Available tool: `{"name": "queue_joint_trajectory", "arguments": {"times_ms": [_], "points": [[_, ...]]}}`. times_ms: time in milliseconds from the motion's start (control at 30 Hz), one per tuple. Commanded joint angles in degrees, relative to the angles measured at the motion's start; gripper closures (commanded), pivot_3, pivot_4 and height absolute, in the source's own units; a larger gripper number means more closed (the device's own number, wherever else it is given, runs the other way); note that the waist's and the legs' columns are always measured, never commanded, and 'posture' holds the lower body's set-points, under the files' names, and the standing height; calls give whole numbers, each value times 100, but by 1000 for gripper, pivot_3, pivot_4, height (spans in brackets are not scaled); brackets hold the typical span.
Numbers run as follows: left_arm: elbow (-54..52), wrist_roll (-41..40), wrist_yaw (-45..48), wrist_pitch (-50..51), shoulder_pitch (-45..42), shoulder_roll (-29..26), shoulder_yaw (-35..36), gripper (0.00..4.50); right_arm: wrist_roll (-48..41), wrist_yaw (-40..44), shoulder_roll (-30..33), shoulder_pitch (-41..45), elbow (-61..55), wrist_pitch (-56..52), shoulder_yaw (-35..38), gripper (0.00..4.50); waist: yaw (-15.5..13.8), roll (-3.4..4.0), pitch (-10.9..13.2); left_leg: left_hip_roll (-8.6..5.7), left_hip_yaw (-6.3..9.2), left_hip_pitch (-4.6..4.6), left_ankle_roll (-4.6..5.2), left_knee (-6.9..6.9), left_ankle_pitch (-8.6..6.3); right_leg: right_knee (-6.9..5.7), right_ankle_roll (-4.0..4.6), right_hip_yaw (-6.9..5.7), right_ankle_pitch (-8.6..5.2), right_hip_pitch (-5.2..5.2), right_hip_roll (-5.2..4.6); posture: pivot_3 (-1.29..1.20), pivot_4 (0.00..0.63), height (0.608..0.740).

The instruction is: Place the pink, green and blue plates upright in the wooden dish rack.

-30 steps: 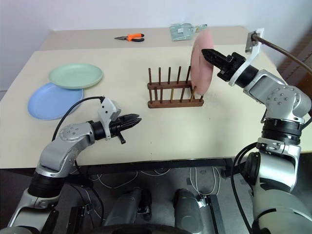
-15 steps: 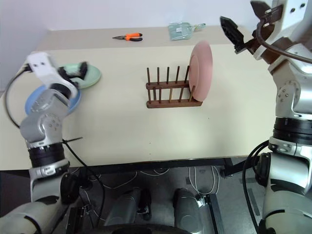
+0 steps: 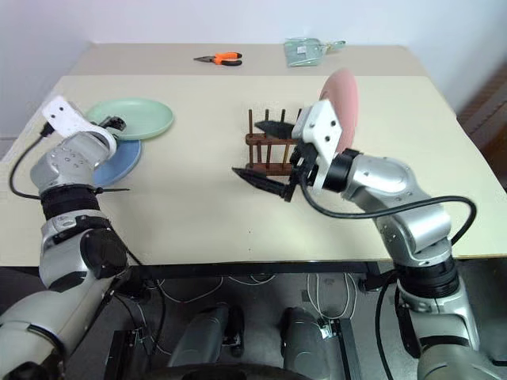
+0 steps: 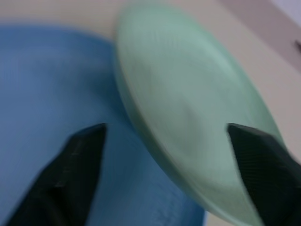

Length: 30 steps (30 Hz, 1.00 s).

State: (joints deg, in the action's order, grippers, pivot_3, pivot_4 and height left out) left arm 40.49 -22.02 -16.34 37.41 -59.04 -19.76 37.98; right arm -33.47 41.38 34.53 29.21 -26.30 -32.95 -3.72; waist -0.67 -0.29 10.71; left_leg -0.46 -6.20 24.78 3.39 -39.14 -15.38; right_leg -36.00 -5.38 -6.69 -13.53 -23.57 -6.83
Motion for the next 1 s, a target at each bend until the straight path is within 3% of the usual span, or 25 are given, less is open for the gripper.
{"name": "queue_joint_trajectory", "arguments": {"times_ms": [33, 167, 267, 400, 633, 967, 1000], "points": [[302, -114, 42, -470, -277, -174, 55, 2364, 242, -120, -7, -79, -245, 150, 22, 0, 4, -7, 4, 0, 0, 0, -1, 0, 0, 0, 0, 0, 0, 0, 0, 0, 150, 740], [262, -165, 101, -675, -281, -236, -61, 4445, 379, -204, -3, -132, -174, 133, 102, 0, 16, -14, 8, 2, 0, 0, -5, 2, 3, -1, 0, 1, 0, -3, 1, 0, 150, 740], [-415, -244, 444, -723, -133, -171, -319, 4445, 444, -247, 1, -20, -54, 66, 119, 0, 16, -15, 9, 2, 0, 0, -6, 2, 3, -1, 0, 2, 0, -3, 1, 0, 150, 740], [-2689, -651, 795, 219, 540, 163, -944, 4445, 894, -310, -33, 414, 75, 264, -160, 0, 27, -19, 13, 2, -1, 0, -7, 4, 3, -1, 1, 5, 0, -4, 0, 0, 150, 740], [-5558, -1779, 77, 2093, 1060, 1098, -1204, 4445, 2656, -315, -132, 1214, 1090, 1511, -1267, 0, 15, -20, 13, 1, 3, 0, -9, 1, 4, -1, 1, 11, 0, 0, 0, 0, 150, 740], [-6271, -2598, -814, 3238, 707, 1910, -1055, 4445, 4227, -618, -436, 1834, 3094, 3437, -1659, 0, 38, -20, 13, 1, 3, -2, -14, 1, 10, -3, 1, 6, -1, 1, 8, 0, 150, 740], [-6269, -2675, -848, 3271, 687, 1961, -1042, 4500, 4361, -700, -467, 1892, 3268, 3608, -1663, 531, 40, -20, 13, 2, 3, -2, -14, 1, 10, -3, 1, 6, -1, 1, 10, 0, 150, 740]]}}
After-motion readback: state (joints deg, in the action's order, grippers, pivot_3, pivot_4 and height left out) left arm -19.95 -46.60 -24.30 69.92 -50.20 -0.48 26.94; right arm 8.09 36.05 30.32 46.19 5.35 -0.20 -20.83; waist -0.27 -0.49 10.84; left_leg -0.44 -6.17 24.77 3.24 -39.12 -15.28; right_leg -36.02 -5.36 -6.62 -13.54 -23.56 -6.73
